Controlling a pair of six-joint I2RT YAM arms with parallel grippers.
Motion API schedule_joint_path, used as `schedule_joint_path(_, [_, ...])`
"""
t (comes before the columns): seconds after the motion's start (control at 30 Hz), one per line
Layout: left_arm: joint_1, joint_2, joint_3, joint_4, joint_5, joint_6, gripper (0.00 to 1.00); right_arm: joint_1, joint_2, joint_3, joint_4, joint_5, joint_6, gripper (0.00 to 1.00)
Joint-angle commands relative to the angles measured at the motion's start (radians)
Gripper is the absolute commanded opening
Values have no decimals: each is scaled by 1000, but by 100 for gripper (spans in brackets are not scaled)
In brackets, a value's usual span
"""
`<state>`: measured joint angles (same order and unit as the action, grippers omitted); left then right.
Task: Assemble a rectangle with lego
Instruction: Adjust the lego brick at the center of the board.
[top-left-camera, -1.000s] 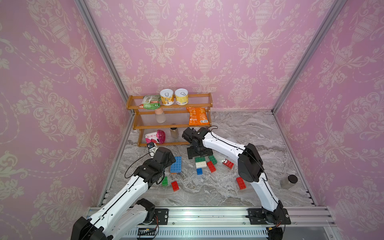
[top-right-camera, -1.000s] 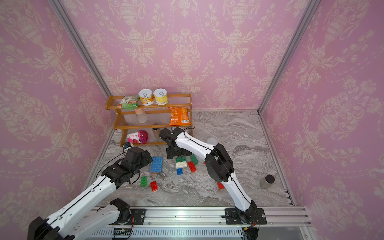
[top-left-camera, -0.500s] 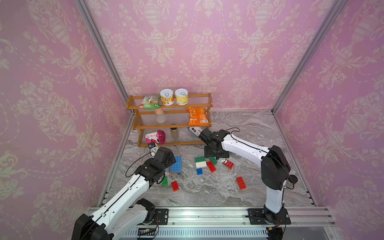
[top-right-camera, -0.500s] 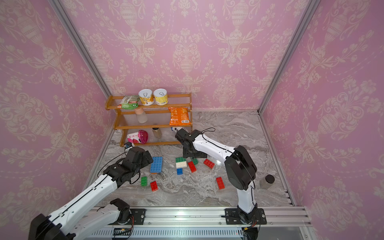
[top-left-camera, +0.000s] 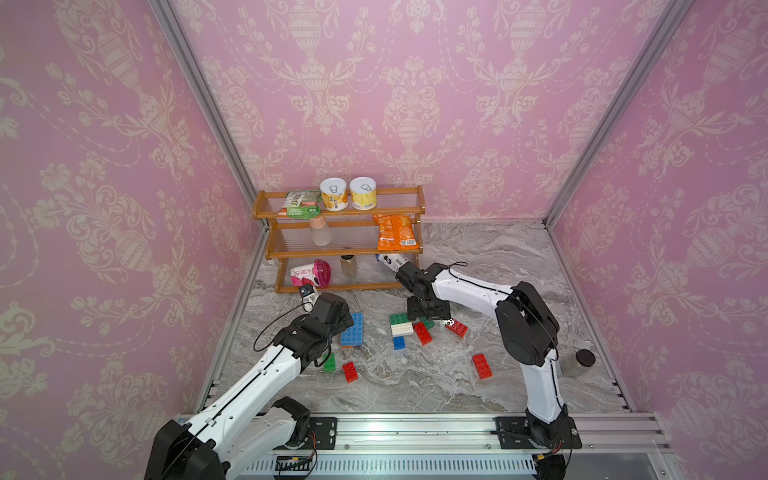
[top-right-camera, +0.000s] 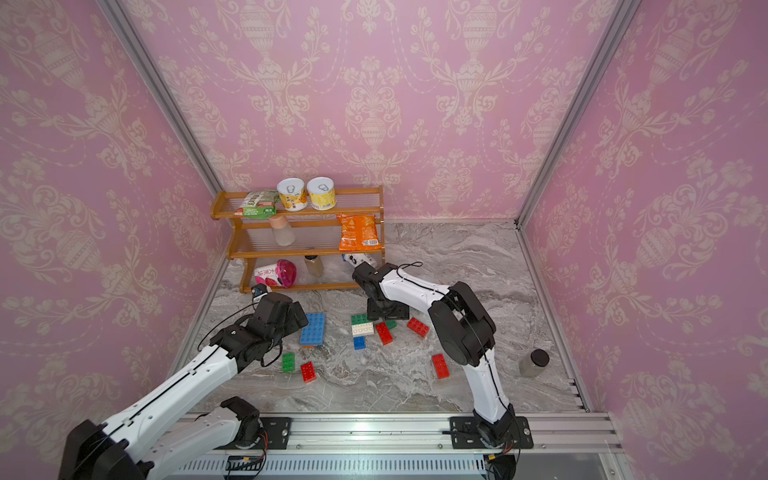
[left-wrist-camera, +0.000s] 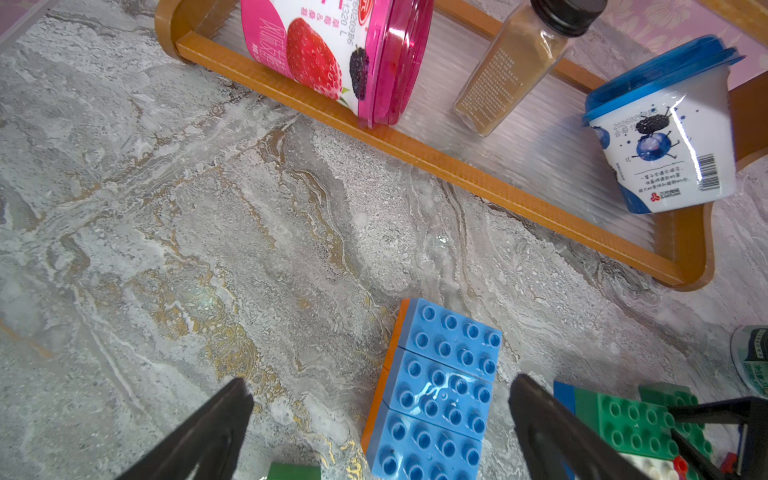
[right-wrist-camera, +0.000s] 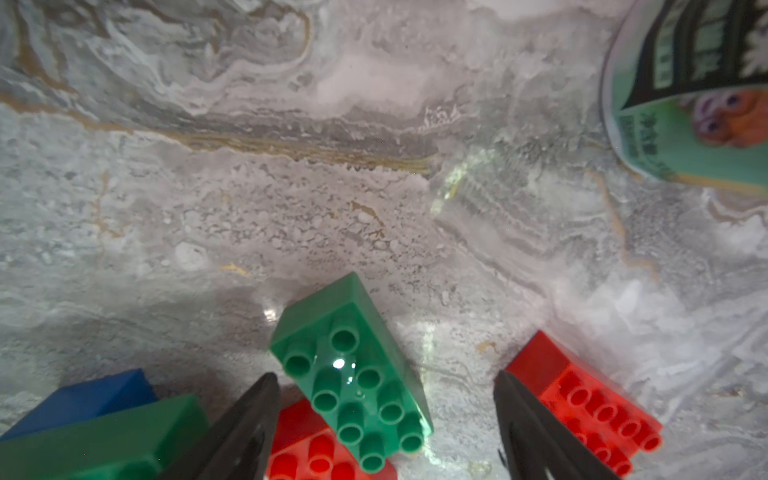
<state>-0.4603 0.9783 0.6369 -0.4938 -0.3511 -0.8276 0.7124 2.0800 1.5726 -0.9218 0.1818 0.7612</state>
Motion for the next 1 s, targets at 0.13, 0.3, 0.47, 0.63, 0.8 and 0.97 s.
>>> schedule_joint_path(0.13, [8,6,24,-5,15,13,99,-61,-21,-50,27,16,14,74])
schedule_joint_path(0.3, [8,8,24,-3,17,13,99,-103,-90,-144,69,16,33,70])
schedule_joint_path(0.47, [9,16,26,2,28,15,99,-128,-163,-200,98,-6,13,71])
schedule_joint_path(0.63, [8,20,34,-5,33,18,99,-127,-242,-239,102,-46,-74,80])
schedule_joint_path(0.8, [8,8,29,-6,24,12,99,-120,-291,-288,47,-36,-157,86])
schedule_joint_path(0.97, [8,8,23,-3,22,3,99,-72,-279,-314,8,2,-240,87])
